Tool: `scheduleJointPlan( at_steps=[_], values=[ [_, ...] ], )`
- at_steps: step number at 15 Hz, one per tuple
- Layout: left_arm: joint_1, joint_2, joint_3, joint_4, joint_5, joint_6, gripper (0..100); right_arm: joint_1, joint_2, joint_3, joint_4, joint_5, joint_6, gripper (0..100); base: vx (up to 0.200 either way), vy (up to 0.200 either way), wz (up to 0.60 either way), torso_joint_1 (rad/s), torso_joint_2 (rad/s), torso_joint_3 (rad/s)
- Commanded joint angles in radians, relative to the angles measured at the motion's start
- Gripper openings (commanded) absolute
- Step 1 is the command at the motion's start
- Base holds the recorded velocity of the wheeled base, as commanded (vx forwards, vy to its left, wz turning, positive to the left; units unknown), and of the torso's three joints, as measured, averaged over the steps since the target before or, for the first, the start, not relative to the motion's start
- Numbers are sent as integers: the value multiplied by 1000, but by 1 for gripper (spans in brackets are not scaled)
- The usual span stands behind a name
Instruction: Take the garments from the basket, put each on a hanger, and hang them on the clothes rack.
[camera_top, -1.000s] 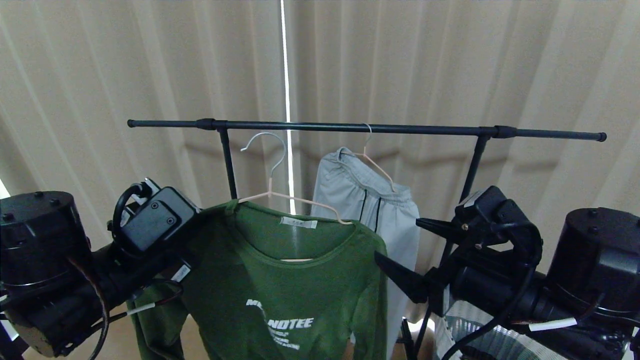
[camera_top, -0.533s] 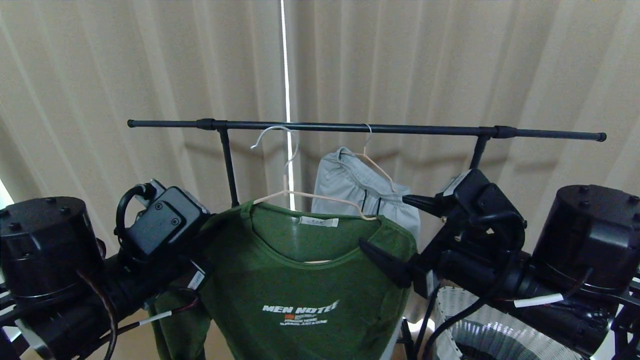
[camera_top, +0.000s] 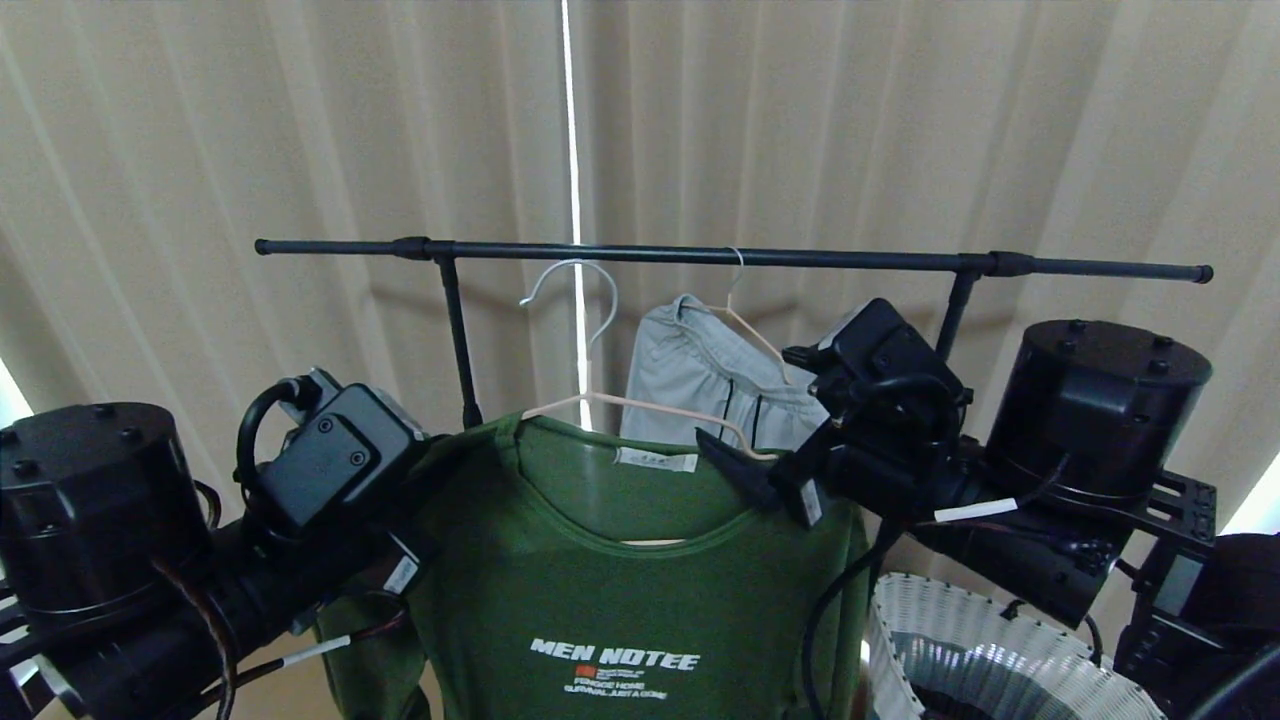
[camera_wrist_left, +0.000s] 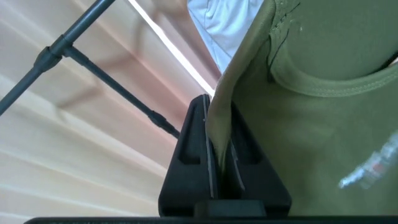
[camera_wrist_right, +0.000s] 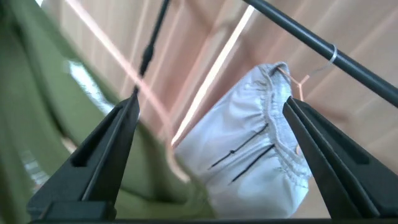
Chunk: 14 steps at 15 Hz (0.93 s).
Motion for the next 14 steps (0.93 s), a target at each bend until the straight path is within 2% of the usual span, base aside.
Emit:
scheduleJointPlan(
  at_steps=[1, 6, 7, 14],
  values=[
    [-12, -12, -3, -1, -1, 0, 0, -4, 30, -8, 0, 0, -3, 100, 0, 0, 0, 0, 0, 0],
    [-35, -14, -1, -1, -3, 2, 0, 13, 42, -10, -5, 3, -83, 100, 0, 0, 0, 0, 0, 0],
    [-40, -14, -1, -1, -1, 2, 0, 15, 42, -10, -3, 3, -84, 0, 0, 0, 0, 0, 0, 0],
    [-52, -10, -1, -1, -1, 3, 0, 24, 36, 0, -9, 3, -86, 0, 0, 0, 0, 0, 0, 0]
  ],
)
